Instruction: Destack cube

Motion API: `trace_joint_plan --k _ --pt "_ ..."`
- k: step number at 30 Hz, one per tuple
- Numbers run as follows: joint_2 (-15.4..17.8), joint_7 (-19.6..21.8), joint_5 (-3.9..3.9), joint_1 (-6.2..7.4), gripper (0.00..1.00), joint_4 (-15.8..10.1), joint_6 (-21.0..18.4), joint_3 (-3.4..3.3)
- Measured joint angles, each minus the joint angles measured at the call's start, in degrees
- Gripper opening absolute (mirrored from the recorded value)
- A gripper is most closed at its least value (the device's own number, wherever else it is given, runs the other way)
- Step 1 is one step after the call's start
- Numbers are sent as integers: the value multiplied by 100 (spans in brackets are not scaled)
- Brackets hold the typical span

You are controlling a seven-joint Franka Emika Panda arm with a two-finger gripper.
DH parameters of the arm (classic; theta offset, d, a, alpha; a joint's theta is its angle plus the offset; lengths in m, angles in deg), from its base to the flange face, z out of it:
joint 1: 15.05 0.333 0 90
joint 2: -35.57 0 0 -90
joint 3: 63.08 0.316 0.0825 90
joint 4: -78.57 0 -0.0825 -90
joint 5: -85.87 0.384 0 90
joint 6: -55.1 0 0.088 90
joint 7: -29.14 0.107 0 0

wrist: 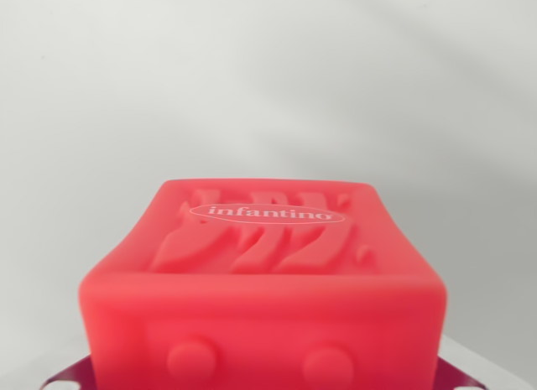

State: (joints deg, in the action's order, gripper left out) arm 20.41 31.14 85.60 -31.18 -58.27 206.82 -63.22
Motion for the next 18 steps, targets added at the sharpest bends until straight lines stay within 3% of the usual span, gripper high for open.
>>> trace_joint_plan --k 18 --pt "-738 0 0 0 0 78 650 1"
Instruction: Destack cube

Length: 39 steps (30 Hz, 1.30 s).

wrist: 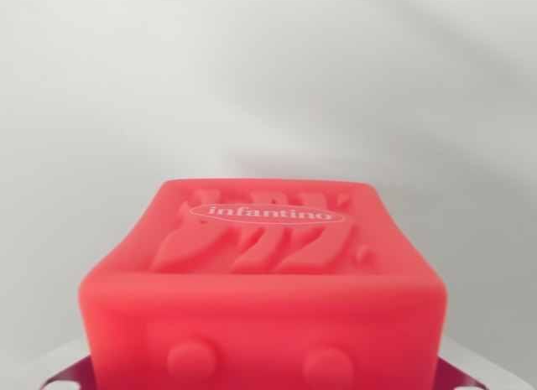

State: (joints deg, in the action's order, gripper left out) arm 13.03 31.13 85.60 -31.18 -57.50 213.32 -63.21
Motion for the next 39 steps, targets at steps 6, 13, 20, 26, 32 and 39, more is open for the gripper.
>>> trace_joint_plan --k 6,13,20,26,32,39 --pt "-198 0 0 0 0 44 159 0" --pt "-404 0 0 0 0 102 306 1" --pt "-558 0 0 0 0 141 424 1" --pt "-644 0 0 0 0 168 481 1" --pt "-686 0 0 0 0 181 506 1" --pt "-691 0 0 0 100 184 509 1"
